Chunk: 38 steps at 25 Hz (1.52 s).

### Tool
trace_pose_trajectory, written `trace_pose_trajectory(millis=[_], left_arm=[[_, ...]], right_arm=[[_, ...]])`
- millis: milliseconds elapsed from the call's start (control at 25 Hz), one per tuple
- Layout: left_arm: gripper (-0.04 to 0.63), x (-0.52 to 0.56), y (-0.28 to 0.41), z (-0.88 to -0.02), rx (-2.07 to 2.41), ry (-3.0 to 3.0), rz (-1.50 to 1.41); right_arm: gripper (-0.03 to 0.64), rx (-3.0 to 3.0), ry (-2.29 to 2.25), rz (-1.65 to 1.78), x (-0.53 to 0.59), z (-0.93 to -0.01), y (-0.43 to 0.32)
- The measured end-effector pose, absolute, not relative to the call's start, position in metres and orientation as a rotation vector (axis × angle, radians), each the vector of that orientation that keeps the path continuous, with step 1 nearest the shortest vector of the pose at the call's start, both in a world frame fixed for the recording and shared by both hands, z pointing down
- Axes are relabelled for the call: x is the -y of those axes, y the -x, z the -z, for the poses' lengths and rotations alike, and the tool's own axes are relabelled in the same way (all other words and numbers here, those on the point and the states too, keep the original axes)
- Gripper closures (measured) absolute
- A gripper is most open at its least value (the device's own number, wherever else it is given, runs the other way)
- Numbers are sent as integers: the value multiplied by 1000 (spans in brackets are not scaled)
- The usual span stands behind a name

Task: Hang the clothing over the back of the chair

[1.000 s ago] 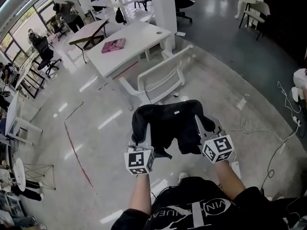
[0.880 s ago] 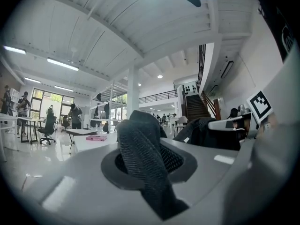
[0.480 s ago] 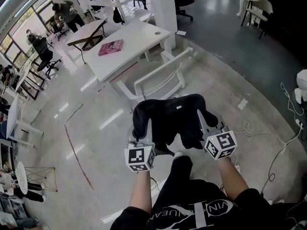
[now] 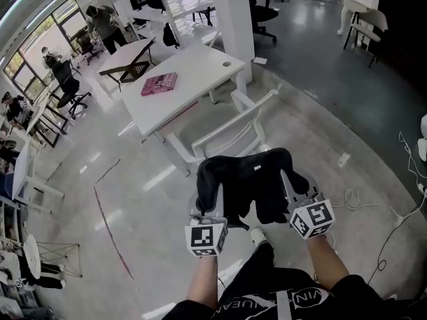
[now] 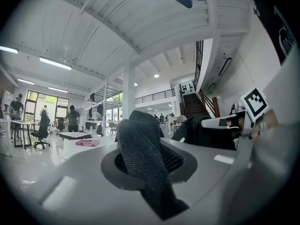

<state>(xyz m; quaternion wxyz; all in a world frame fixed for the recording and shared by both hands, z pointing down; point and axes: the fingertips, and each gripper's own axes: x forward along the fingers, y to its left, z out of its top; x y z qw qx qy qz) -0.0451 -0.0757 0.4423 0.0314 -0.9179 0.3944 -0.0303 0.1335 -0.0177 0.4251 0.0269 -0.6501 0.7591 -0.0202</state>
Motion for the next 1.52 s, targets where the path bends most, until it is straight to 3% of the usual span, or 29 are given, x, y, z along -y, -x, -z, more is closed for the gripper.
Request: trace_pose_trajectory(millis=[800,1520], left_arm=[[509,186,-7,-391,-1224,2777,21],[508,292,-36,-205,-1291,2541,-236]], right_arm=[[594,-2379,1861,-28,150,-372,-170],[594,-2456,1534,-359,287,-191,-180]])
